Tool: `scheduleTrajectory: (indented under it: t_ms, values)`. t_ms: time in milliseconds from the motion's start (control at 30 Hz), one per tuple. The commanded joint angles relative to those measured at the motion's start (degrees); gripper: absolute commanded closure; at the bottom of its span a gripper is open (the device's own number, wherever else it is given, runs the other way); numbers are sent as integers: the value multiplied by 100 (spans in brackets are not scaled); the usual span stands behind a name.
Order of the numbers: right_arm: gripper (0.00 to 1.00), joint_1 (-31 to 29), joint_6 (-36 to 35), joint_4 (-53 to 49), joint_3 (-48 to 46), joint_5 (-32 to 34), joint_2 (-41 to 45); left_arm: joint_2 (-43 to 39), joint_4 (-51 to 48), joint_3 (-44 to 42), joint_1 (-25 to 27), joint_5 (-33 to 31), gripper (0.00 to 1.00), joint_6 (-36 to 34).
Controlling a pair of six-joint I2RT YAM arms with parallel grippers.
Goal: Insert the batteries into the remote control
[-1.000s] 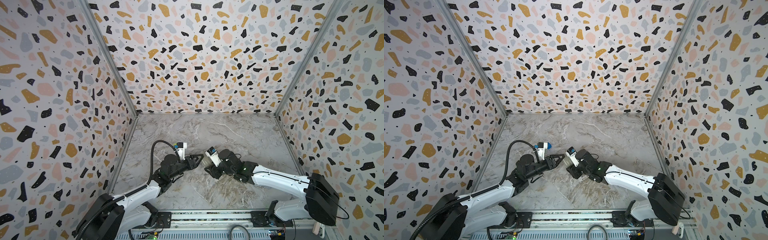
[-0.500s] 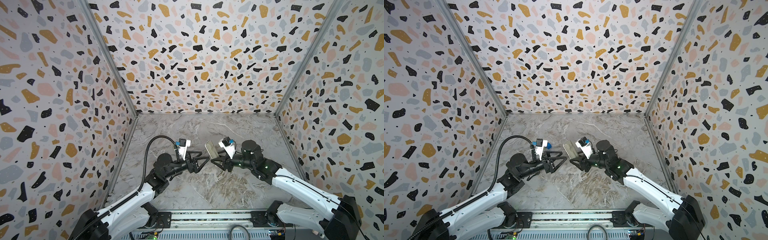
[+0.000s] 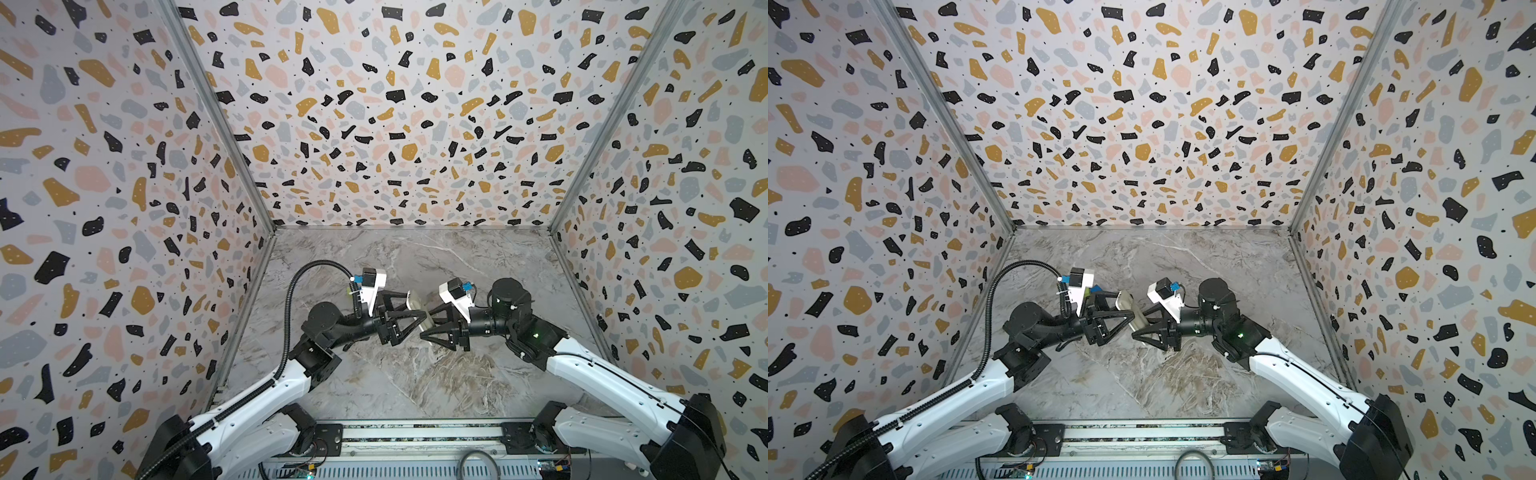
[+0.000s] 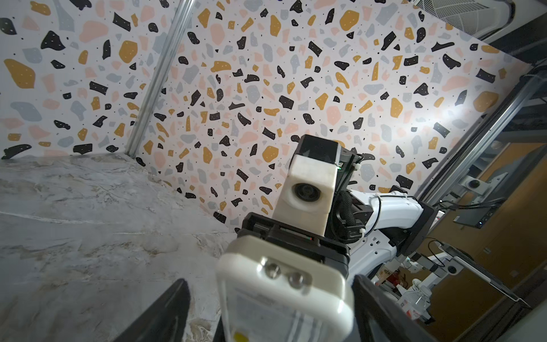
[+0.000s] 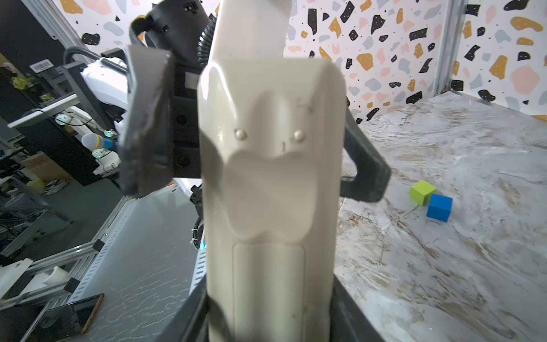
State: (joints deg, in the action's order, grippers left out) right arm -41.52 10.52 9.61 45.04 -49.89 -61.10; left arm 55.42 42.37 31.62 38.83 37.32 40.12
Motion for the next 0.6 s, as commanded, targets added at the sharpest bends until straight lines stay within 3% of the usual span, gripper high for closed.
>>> scheduleTrajectory:
  t_ms: [0, 233, 567]
  values:
    - [88, 3, 178, 538, 5, -446, 66, 20, 576, 147, 89, 220, 18, 57]
    - [88, 21, 399, 886, -28, -607, -5, 57, 673, 185, 212, 385, 25, 77]
    - [88, 30, 652, 1252, -144, -794, -23, 92, 707, 230, 323, 416, 49, 49]
